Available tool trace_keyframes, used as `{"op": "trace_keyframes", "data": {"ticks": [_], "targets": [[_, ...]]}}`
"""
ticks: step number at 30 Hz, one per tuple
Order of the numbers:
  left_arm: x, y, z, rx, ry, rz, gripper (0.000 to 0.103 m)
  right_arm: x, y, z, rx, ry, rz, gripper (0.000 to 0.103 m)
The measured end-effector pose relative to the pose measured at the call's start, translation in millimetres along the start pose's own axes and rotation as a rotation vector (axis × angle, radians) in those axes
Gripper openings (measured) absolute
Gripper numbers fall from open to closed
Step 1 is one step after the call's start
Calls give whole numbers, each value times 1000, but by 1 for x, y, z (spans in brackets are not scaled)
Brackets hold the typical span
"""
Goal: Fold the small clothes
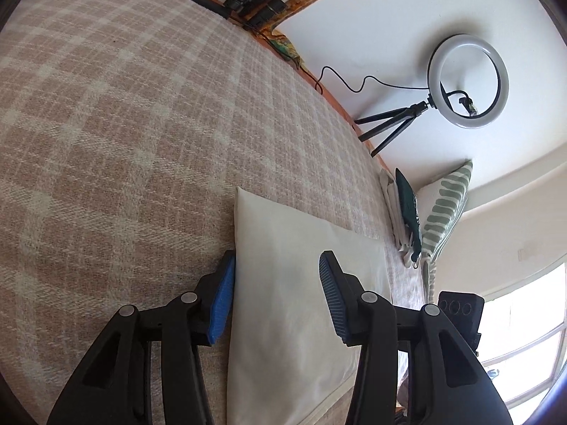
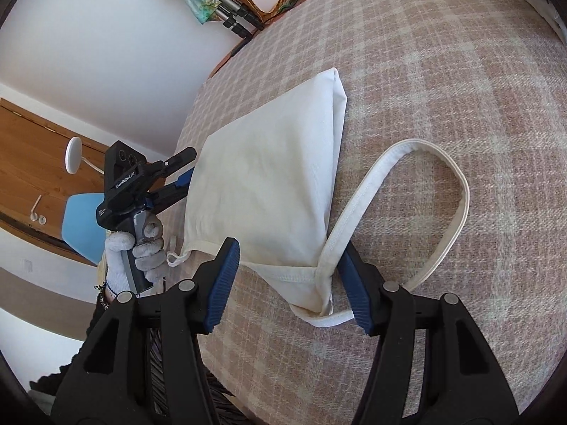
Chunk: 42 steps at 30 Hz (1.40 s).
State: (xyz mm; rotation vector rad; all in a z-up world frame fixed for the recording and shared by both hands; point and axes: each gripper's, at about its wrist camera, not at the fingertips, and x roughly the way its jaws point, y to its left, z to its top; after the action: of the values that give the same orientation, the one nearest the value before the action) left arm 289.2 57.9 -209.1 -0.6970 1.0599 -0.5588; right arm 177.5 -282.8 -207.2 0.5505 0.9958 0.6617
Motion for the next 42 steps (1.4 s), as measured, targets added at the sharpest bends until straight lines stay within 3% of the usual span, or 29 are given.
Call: {"op": "trace_keyframes", "data": {"ticks": [3,6,10,11,20,28,31,36,40,42], "targets": [[5,2,3,-26,-4,-34,44,4,-7,4,39,-16,39,56],[11,-4,6,-11,-2,-29,42,12,-9,9,61,-19,48,43],[20,-15,4,35,13,23,11,18,-4,12,47,-21,-17,22],[21,-17,3,49,7,31,9,18,0,11,31,-26,-37,20],[1,-59,-4,180,-76,59,7,8,48,11,-163,-90,-211,15],[-12,-99,-13,266,-126,22,6,-32,70,8,-242,-172,-251,15],[-9,-110,-11,300,-134,23,6,-44,62,9,-206,-181,-230,15],[-1,-99,-6,245,-121,36,6,-36,44,10,-141,-167,-215,15],[0,-88,0,228,-112,81,6,-21,22,12,-35,-123,-103,15],[1,-79,5,212,-100,92,6,-5,10,11,23,-76,-143,17]]}}
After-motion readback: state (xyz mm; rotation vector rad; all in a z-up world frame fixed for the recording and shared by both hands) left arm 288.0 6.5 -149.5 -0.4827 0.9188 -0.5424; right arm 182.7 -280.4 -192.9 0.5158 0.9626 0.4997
